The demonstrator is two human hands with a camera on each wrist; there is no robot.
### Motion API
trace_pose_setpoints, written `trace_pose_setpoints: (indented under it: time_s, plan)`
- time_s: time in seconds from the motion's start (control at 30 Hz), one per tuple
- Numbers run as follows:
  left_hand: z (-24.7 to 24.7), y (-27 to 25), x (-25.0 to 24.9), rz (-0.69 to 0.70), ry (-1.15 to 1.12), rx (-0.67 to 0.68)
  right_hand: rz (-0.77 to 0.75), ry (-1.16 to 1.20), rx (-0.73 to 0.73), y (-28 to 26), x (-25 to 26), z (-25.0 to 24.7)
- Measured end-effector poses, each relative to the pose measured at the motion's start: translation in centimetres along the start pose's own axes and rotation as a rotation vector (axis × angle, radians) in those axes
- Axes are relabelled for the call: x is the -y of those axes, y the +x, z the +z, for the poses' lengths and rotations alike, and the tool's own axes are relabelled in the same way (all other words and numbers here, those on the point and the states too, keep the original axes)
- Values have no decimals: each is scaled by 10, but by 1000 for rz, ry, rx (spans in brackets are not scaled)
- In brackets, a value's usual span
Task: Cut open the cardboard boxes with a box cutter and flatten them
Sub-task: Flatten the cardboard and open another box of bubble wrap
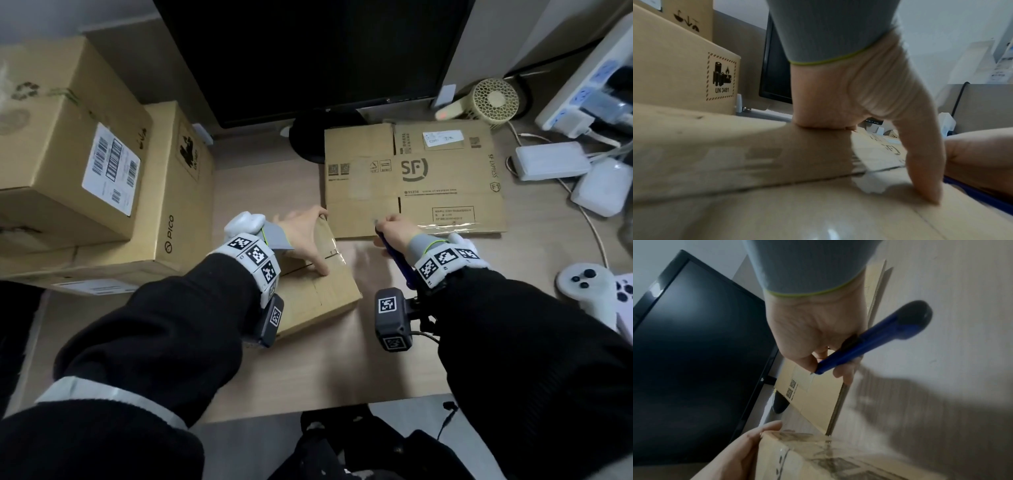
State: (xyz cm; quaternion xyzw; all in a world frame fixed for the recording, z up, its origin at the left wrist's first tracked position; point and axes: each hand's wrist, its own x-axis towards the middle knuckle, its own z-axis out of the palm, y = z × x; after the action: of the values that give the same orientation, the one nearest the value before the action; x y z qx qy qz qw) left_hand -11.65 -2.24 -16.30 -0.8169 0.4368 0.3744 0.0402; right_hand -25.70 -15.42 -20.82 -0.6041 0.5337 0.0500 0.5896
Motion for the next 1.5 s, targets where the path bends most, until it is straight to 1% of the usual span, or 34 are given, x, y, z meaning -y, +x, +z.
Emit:
trace_pose_setpoints:
  time_s: [0.13, 0.27, 0.33, 0.4, 0.47, 0.53, 0.67, 0.73, 1.1, 1.27, 1.5]
  plan:
    - [6, 7, -6, -47, -110, -103, -71, -105, -122, -4, 1, -1]
    - [11, 14, -8, -54, -104, -178, -162, -334, -294, -20, -1, -6]
    - [14, 15, -11, -60, -105, -208, -185, -372, -343, -29, -1, -9]
    - [16, 14, -14, -68, -62, -235, -222, -350, -264, -31, 1, -6]
    - [18, 14, -17, -81, -2, -276, -237, -244, -111, -34, 0, 0]
    - [20, 15, -19, -90, 37, -309, -235, -174, -1, -38, -3, 8]
    - [18, 20, -18, -106, 75, -303, -225, -86, 108, -47, -8, 21]
    - [18, 21, -19, -113, 81, -299, -225, -71, 128, -49, -9, 25]
    - [23, 28, -15, -95, 10, -321, -306, -123, 70, -53, -7, 31]
    - [25, 30, -13, -80, 9, -345, -318, -60, 124, -53, -10, 27]
    - [29, 30, -11, -46, 77, -394, -313, -52, 180, -58, -12, 17]
